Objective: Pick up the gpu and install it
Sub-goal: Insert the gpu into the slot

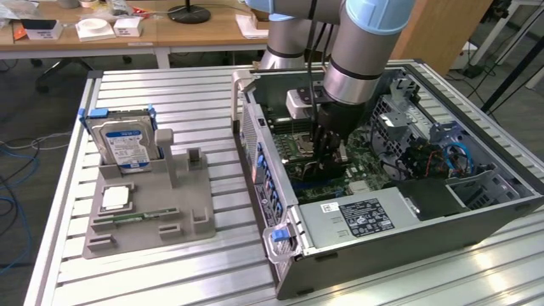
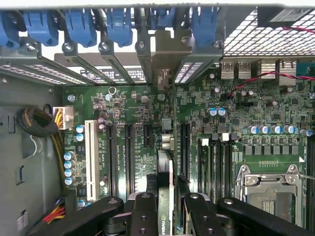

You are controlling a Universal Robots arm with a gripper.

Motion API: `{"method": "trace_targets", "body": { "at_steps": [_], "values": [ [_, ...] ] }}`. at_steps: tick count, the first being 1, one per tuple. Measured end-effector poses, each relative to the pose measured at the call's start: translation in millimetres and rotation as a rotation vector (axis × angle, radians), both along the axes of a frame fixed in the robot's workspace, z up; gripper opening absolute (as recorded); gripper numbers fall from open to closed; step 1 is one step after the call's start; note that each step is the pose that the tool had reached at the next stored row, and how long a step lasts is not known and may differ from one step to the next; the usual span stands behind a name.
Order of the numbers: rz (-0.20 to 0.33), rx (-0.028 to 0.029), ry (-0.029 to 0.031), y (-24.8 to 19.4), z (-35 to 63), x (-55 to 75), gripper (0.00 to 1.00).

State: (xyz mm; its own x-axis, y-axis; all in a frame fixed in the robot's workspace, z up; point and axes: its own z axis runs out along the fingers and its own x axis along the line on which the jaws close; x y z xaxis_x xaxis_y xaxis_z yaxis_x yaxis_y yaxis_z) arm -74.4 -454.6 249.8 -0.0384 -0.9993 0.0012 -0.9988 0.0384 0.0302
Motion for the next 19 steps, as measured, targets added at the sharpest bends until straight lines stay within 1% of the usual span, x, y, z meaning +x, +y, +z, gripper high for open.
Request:
{"method": "trace_targets", "body": {
  "at_steps": [1, 2, 3, 5, 7, 12, 15, 19],
  "values": [
    [0.000, 0.0002, 0.0012, -0.3, 0.5, 0.0, 0.26],
    [0.000, -0.0009, 0.0036, -0.4, 1.7, 0.0, 0.26],
    [0.001, -0.0018, 0.0072, -0.5, 3.5, 0.2, 0.26],
    [0.001, -0.0013, 0.0153, -0.7, 5.6, 0.6, 0.26],
    [0.001, -0.0017, 0.0163, -1.3, 5.8, 0.5, 0.26],
    [0.001, -0.0018, 0.0165, -3.7, 5.6, 0.5, 0.26],
    [0.001, -0.0025, 0.0166, -3.8, 4.2, 0.5, 0.26],
    [0.001, -0.0041, 0.0172, -3.5, -0.5, 0.5, 0.26]
  ]
}}
